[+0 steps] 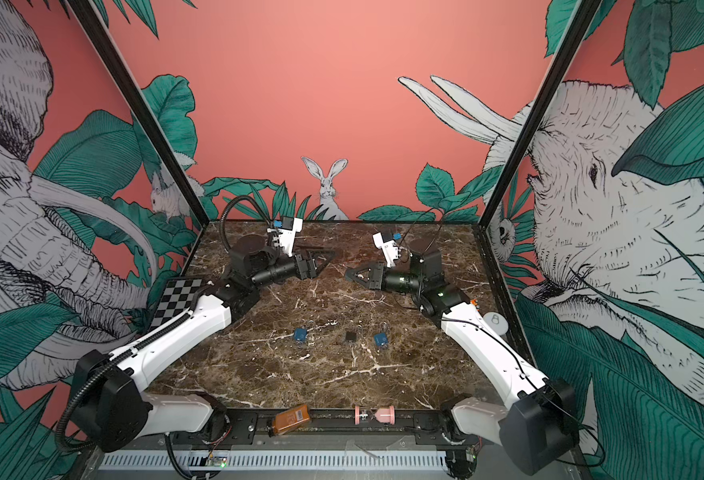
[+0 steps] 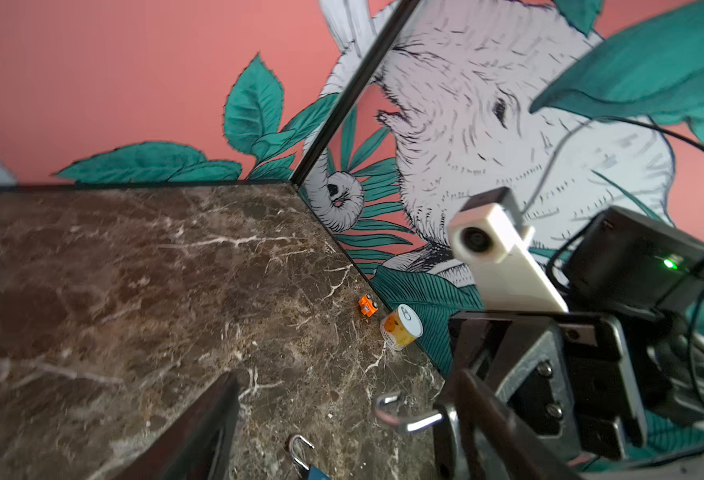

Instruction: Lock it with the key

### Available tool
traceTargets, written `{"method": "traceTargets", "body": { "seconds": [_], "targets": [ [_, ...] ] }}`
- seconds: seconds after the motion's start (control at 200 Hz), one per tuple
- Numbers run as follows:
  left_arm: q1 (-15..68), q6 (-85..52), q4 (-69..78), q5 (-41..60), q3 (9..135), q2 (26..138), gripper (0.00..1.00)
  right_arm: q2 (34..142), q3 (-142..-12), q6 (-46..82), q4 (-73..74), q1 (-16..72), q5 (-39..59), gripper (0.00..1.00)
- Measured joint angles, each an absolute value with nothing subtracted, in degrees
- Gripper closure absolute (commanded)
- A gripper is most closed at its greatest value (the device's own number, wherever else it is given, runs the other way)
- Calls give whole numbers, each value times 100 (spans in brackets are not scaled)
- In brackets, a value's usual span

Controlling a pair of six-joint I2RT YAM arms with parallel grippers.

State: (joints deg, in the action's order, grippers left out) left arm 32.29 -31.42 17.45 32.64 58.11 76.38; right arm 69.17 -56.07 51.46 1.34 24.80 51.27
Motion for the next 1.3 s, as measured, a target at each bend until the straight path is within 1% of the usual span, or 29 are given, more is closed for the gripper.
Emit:
{"method": "traceTargets", "body": {
  "seconds": [0.065,0.24,0.3,0.445,0.565,0.755,0.83,0.98,1.05,1.3],
  "targets": [
    [3229,-3013,2034,3693,5811,7758,24,6897,-5509,5522,193,2473,5330,100],
    [3229,-3201,2803,4768,5811,8158,34,6897,-5391,5986,336,2469,5594,100],
    [3229,-3284,2934,5026,5811,8246,39,6897,-5365,6053,392,2467,5631,100],
    [3229,-3465,3111,5446,5811,8283,44,6893,-5363,6114,408,2432,5649,100],
    [3229,-3601,3253,5612,5811,8283,47,6888,-5363,6108,405,2357,5651,100],
    [3232,-3817,3402,5723,5811,8285,47,6858,-5374,6152,539,2241,5710,100],
    [3232,-3857,3426,5719,5811,8300,46,6840,-5374,6158,587,2233,5754,100],
    [3232,-3865,3406,5647,5811,8412,38,6781,-5374,6198,609,2233,5811,100],
    [3234,-3844,3363,5581,5811,8455,38,6744,-5374,6200,607,2233,5835,100],
    [3267,-3911,3439,5557,5850,8663,54,6613,-5374,6139,464,2233,5850,100]
  ]
}}
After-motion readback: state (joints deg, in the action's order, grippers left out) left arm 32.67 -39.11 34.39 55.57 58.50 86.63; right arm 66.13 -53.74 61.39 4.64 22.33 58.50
